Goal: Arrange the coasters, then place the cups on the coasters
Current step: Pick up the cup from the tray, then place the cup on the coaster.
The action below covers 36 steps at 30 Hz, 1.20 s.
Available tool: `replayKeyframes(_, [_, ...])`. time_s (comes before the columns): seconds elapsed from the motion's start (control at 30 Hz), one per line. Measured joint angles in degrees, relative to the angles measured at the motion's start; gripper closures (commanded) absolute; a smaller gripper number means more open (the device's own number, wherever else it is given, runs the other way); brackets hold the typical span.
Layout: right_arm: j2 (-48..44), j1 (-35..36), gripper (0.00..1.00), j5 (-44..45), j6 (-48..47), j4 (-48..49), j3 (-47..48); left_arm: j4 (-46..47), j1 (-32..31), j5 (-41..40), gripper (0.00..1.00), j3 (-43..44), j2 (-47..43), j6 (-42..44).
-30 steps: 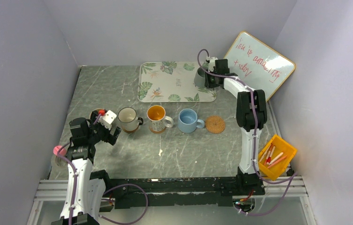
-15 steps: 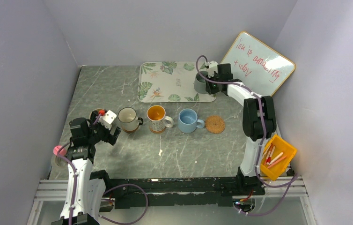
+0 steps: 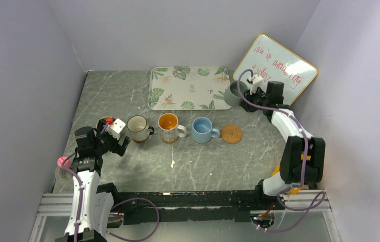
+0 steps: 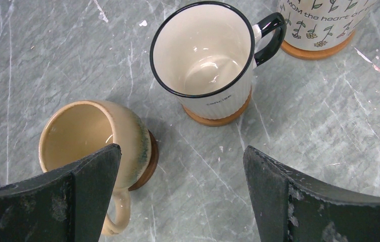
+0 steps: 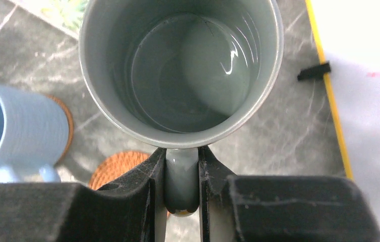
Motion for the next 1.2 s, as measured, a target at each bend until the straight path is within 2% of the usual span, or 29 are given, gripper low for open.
replayKeyframes(0.27, [-13.18,-1.73,1.0,-3.93,-5.53,-0.35,-15.1,0.0,0.0,0.0,0.04,0.0,0.02,0.0])
replayKeyframes(0.43, [-17.77,-1.64,1.0,-5.05,-7.63,-0.66,-20.96,0.0,0.0,0.0,0.04,0.0,0.02,0.0])
replayKeyframes(0.67, [-18.25,-2.21,1.0,-5.01,-8.76,-0.31,-26.34,0.0,0.0,0.0,0.04,0.0,0.0,0.02])
replayKeyframes(1.2, [-19.19,-2.56,1.0,-4.33,-12.04,0.0,-30.16,0.0,0.0,0.02,0.04,0.0,0.02,0.02])
